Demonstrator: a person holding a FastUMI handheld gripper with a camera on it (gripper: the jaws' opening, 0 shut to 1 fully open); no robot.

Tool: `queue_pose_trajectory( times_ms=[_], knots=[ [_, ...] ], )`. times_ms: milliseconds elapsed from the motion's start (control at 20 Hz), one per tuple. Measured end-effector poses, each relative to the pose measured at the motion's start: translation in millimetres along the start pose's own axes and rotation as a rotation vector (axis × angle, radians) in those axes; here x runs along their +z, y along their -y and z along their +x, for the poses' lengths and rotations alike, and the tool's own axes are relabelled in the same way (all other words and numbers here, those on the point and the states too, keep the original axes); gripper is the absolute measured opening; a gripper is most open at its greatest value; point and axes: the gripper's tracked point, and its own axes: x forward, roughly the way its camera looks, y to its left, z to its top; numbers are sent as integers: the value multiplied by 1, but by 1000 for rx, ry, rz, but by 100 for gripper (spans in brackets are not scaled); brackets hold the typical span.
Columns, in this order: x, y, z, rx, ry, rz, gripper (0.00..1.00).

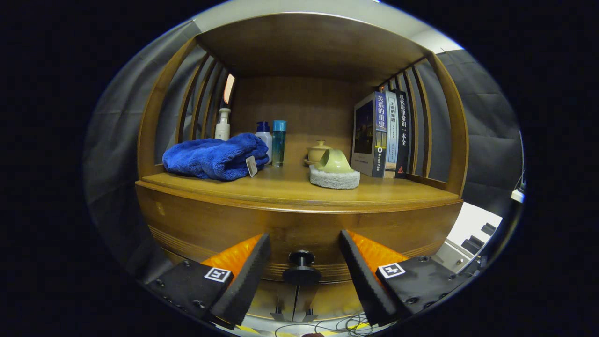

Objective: Pull open the drawer, take out the items inside it, and place them on the countertop above the cabinet.

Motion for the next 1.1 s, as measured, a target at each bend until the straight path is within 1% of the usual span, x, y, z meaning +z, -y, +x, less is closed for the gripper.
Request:
queue_pose_trajectory(
  times_ms=[150,250,400,550,750,900,1100],
  knots=[
    [-8,-4,1,1,-17,-9,99],
    [-17,-10,-4,19,-56,25,98],
    [-12,-10,-21,27,-54,67,98],
    [11,-6,-52,48,-14,104,98],
    [55,12,-99,67,48,85,97],
    [89,28,-137,89,98,108,97],
    [127,63,-191,65,171,50,97]
  ],
)
